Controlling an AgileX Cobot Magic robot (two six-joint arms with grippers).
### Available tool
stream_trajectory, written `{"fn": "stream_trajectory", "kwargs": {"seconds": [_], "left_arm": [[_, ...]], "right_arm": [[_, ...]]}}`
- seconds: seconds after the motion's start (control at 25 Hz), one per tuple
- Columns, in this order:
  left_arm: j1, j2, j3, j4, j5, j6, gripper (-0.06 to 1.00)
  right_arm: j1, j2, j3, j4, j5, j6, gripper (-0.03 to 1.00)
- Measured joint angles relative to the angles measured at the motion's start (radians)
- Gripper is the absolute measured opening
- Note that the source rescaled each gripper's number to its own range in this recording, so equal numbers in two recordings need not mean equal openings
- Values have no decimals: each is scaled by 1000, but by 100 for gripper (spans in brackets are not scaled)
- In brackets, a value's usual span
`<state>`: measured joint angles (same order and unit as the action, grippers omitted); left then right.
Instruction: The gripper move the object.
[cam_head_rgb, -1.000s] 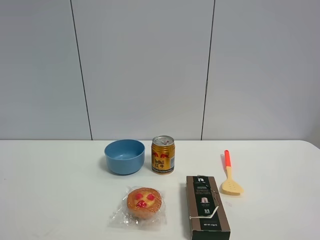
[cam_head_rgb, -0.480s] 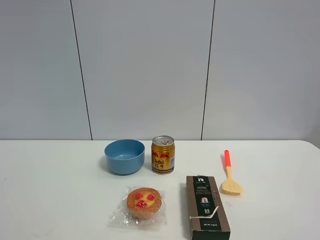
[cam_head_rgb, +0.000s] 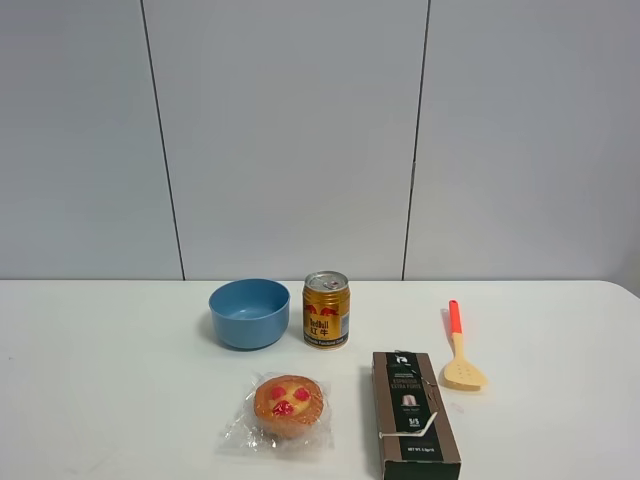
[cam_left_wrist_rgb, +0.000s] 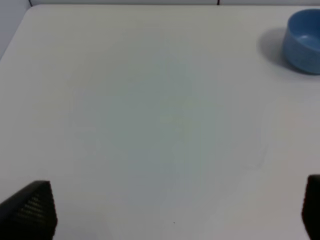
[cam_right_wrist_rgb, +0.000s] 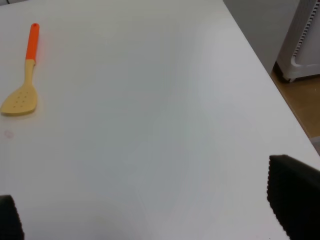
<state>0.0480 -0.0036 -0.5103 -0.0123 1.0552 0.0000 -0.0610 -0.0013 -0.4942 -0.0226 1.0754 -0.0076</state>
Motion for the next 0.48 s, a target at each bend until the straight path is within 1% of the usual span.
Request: {"fn": "stream_trajectory", "kwargs": {"seconds": [0.48], "left_arm": [[0,-2,1,12,0,10,100]], "right_arm": [[0,0,0,0,0,0,100]]}}
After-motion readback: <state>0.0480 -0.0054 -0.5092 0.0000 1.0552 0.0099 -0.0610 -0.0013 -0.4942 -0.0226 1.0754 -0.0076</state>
